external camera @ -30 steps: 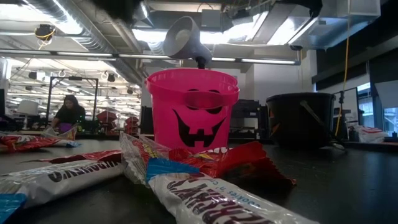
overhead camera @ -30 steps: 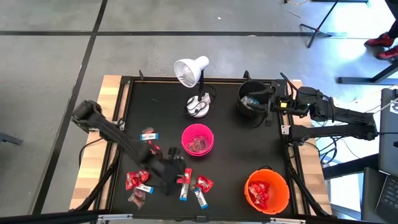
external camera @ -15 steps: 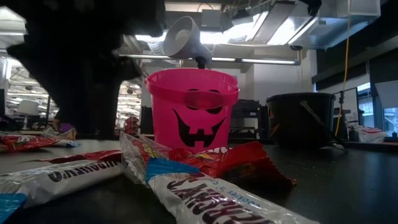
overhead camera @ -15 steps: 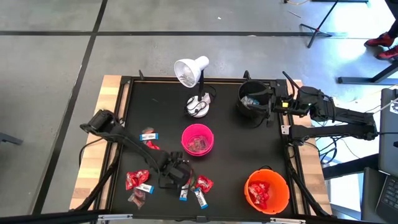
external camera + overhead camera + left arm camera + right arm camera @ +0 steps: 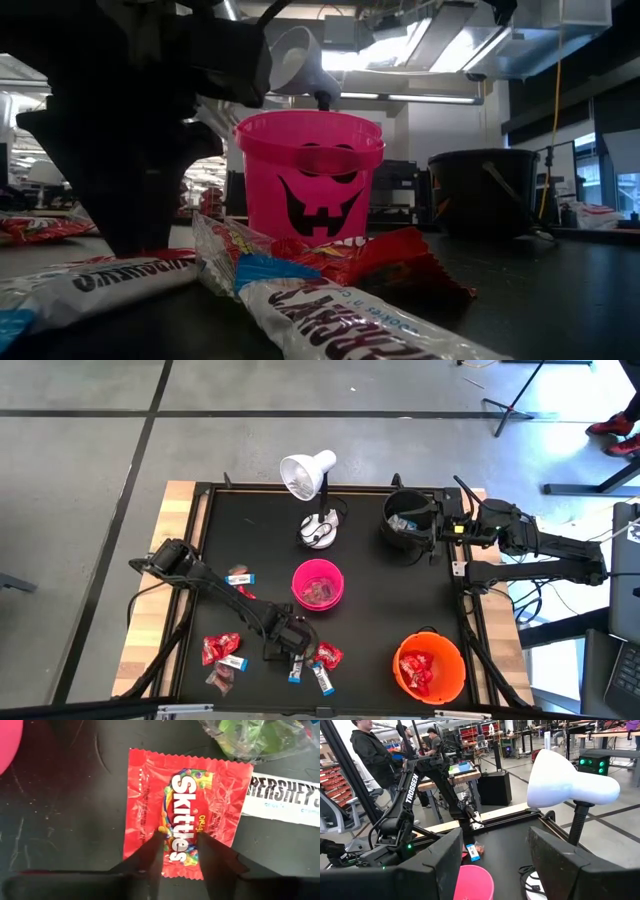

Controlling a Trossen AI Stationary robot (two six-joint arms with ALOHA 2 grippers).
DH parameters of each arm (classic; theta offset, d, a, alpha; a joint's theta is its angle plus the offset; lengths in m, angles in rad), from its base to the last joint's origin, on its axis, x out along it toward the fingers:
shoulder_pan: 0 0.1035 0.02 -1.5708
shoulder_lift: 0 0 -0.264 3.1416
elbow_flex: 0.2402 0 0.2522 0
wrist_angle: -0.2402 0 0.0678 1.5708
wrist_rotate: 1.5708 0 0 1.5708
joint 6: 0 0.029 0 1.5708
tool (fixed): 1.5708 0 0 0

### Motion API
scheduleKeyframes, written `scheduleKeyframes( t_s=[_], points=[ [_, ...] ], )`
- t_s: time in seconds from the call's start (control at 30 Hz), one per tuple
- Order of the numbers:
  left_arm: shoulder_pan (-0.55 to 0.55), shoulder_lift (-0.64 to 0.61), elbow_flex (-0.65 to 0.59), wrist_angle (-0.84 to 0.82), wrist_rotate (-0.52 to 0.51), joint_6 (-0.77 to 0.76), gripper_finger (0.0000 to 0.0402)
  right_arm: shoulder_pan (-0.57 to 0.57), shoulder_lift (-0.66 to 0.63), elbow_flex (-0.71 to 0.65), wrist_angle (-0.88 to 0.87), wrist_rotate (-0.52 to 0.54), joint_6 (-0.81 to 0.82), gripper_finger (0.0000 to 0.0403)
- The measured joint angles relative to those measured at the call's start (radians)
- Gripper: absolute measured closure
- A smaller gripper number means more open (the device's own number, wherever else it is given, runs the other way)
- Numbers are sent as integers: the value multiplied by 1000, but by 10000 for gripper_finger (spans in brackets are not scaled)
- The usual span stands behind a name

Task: Sort candy
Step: Put the red candy into the orange bucket

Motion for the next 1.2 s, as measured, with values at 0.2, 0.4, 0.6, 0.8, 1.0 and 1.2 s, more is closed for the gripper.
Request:
scheduleKeyframes(
  t_s=[0.2,0.4,0.6,0.8,1.0,1.2],
  points=[
    [-1,1,-1,2,26,-9,390,0,0,0,0,0,12,180],
    [-15,-31,-5,-17,-11,-12,401,0,0,0,1,0,13,180],
    [-40,-131,-8,-80,-109,-45,401,0,0,1,7,0,14,180],
    [-42,-161,-7,-81,-114,-55,393,0,0,1,7,0,16,180],
    [-38,-163,-26,-89,-69,16,314,0,0,1,7,0,20,180],
    [-26,-148,-51,-60,-74,70,204,0,0,1,7,0,22,180]
  ],
)
